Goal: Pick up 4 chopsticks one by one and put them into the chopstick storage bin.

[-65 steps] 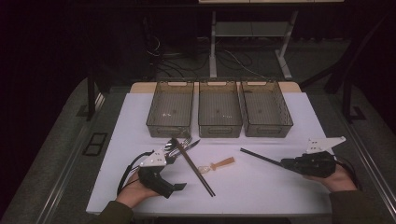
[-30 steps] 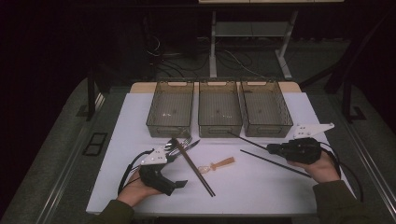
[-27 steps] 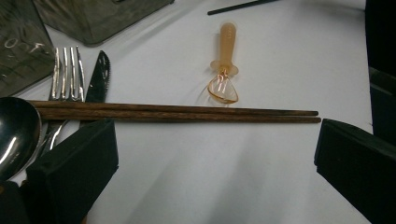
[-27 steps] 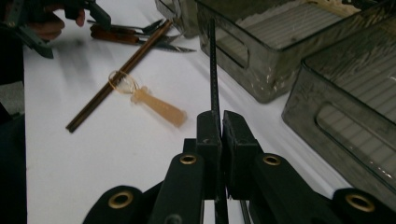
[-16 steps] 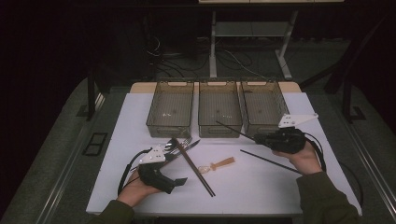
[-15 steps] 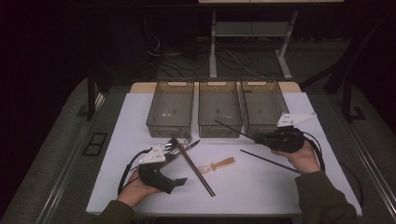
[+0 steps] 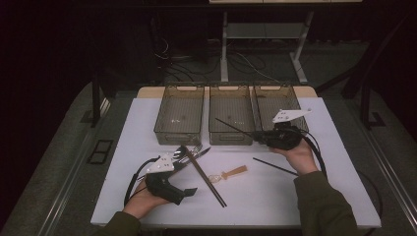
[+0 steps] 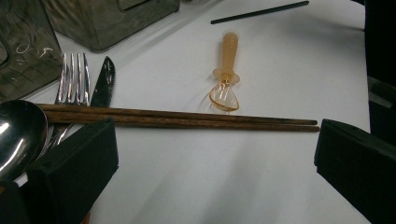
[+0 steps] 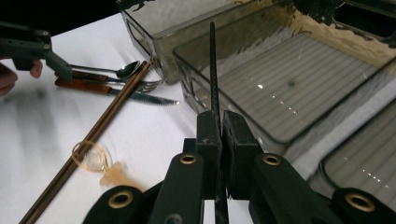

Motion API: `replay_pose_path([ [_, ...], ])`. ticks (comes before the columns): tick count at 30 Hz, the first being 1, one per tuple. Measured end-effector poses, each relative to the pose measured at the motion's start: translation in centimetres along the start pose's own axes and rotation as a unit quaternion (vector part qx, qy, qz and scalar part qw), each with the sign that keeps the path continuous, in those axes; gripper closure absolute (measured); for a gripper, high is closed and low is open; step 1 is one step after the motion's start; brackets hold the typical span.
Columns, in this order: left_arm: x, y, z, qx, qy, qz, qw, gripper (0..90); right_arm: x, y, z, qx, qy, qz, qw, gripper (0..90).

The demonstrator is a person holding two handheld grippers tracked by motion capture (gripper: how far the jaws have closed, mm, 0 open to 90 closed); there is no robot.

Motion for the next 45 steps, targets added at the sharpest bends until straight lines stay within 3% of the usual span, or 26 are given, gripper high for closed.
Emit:
replay_pose_path([
  [28,0.1,-0.2,0.1,-0.003,-0.001,0.004,1.0000,0.0,0.5,-5.1,-4.8,-0.017,-0.015,0.029,0.9993,86.0],
  [45,0.1,0.0,0.1,-0.003,-0.005,0.005,1.0000,0.0,-0.4,-9.9,-7.9,-0.038,-0.011,0.041,0.9984,85.9],
])
Point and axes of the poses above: each handheld gripper's, and its own axes: y roughly backward along the jaws, z roughly out of its underside, x roughly to its right, the point moved 5 cm from there along -y, roughly forward along the jaws, and after that the axes turned 2 degrees about -y, right-handed, at the moved point
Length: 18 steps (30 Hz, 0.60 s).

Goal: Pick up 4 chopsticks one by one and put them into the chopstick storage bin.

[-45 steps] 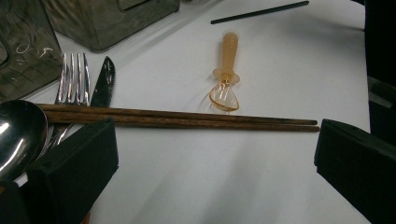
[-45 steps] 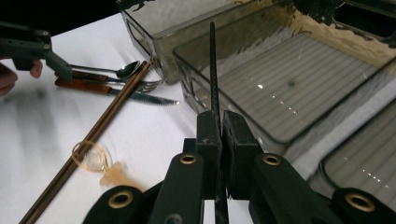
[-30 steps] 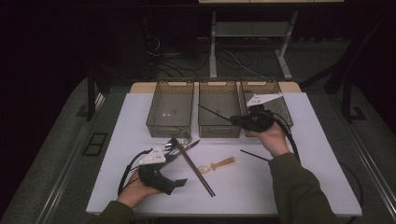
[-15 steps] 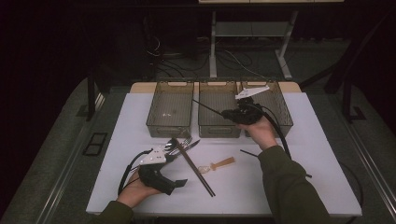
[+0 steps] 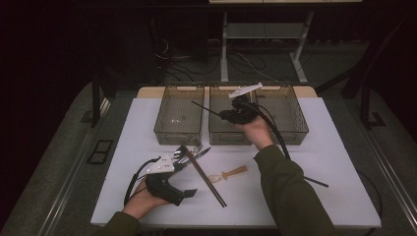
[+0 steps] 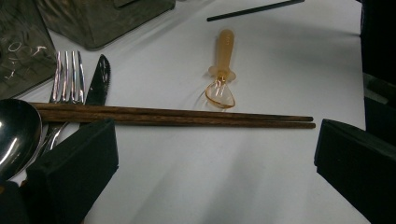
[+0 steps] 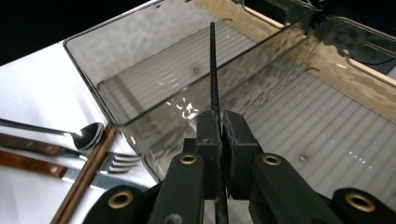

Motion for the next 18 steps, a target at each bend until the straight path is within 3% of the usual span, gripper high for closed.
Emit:
replay_pose_path([
  [18,0.1,0.1,-0.1,0.003,0.004,0.005,1.0000,0.0,-2.2,-5.7,-3.6,-0.027,0.014,0.013,0.9995,85.9],
])
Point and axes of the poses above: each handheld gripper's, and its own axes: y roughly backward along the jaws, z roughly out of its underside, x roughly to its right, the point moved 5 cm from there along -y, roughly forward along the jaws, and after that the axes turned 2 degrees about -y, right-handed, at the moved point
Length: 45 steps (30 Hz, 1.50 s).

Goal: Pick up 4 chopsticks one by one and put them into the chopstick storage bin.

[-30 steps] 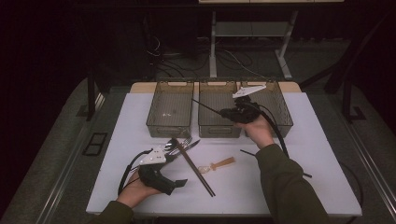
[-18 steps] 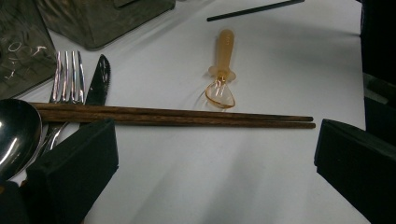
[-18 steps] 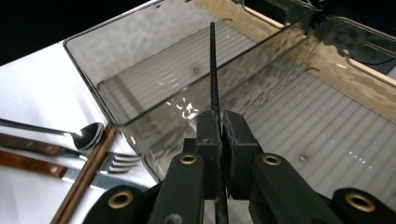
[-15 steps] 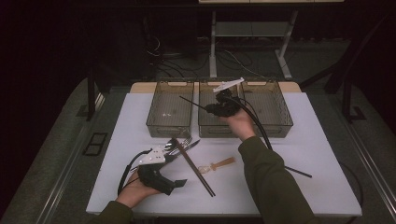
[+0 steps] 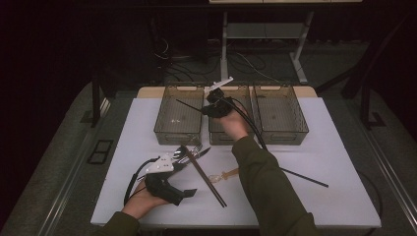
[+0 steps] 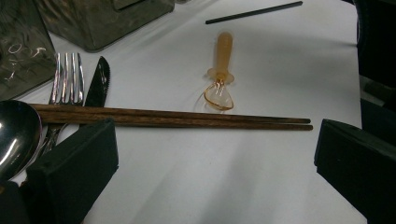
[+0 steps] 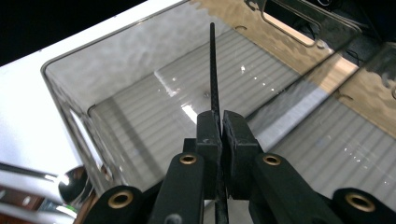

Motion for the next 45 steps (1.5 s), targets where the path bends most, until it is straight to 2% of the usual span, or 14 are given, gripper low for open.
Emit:
replay_pose_path([
  [4,0.0,0.1,0.0,0.002,0.000,0.000,1.0000,0.0,-0.6,-1.2,-0.8,-0.003,0.001,-0.001,1.0000,85.9],
  [12,-0.1,0.1,-0.1,0.003,-0.004,0.001,1.0000,0.0,-1.3,-3.6,-2.0,-0.014,-0.001,0.011,0.9998,85.9],
  [18,-0.1,0.1,-0.1,0.005,0.001,0.002,1.0000,0.0,-2.0,-4.9,-2.6,-0.021,0.003,0.013,0.9997,85.5],
  [20,-0.1,0.1,-0.1,0.006,0.001,0.003,1.0000,0.0,-2.3,-5.2,-2.6,-0.022,0.006,0.008,0.9997,82.6],
  [21,-0.1,0.2,-0.1,0.005,0.001,0.003,1.0000,0.0,-2.4,-5.2,-2.7,-0.019,0.008,0.006,0.9998,78.0],
  [22,-0.1,0.2,-0.1,0.005,0.000,0.003,1.0000,0.0,-2.4,-5.2,-2.7,-0.017,0.009,0.013,0.9997,76.0],
  [29,-0.1,0.1,-0.1,0.006,-0.001,0.002,1.0000,0.0,-2.2,-4.2,-2.9,-0.010,0.006,0.003,0.9999,65.8],
  [38,-0.1,0.1,-0.1,0.004,0.000,0.000,1.0000,0.0,-1.5,-2.2,-2.2,0.008,-0.009,-0.032,0.9994,54.0],
  [40,0.0,0.1,-0.1,0.002,-0.001,0.000,1.0000,0.0,-1.3,-1.5,-1.9,0.013,-0.005,-0.028,0.9995,49.7],
  [45,-0.1,0.1,-0.1,0.003,-0.004,-0.002,1.0000,0.0,-0.9,0.1,-0.7,0.022,0.002,-0.051,0.9985,42.6],
])
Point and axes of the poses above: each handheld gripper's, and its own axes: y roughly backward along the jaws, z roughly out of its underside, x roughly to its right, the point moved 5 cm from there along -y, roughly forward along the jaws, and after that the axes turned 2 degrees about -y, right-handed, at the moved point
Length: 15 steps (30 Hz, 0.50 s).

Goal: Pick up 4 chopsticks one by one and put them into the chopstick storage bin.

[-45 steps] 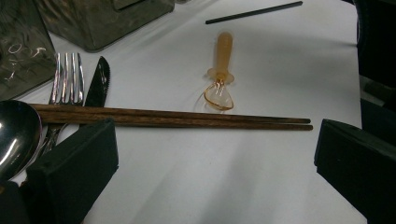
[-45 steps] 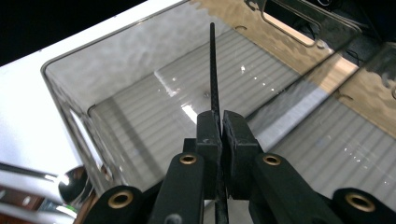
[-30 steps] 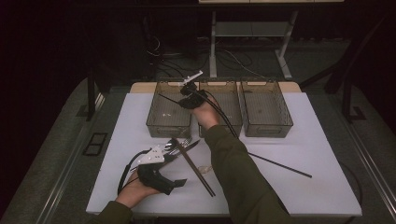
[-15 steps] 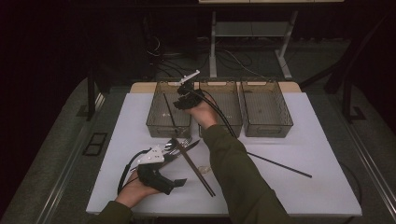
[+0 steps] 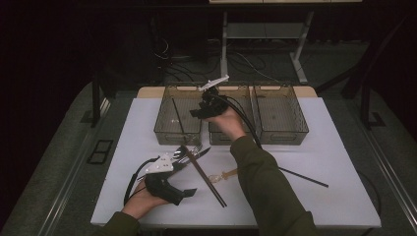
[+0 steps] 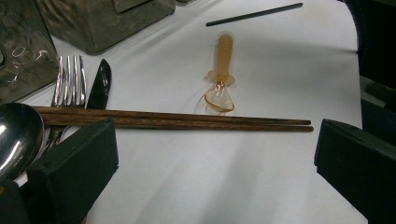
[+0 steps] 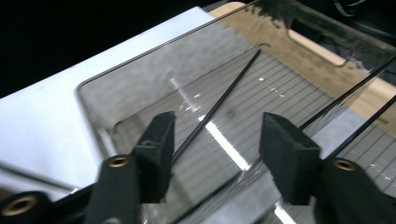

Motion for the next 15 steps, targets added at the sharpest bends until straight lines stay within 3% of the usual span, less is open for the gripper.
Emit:
replay_pose_path([
  [15,0.1,-0.3,0.2,-0.005,-0.003,-0.006,1.0000,0.0,0.8,6.0,3.6,0.021,0.025,-0.012,0.9994,37.0],
])
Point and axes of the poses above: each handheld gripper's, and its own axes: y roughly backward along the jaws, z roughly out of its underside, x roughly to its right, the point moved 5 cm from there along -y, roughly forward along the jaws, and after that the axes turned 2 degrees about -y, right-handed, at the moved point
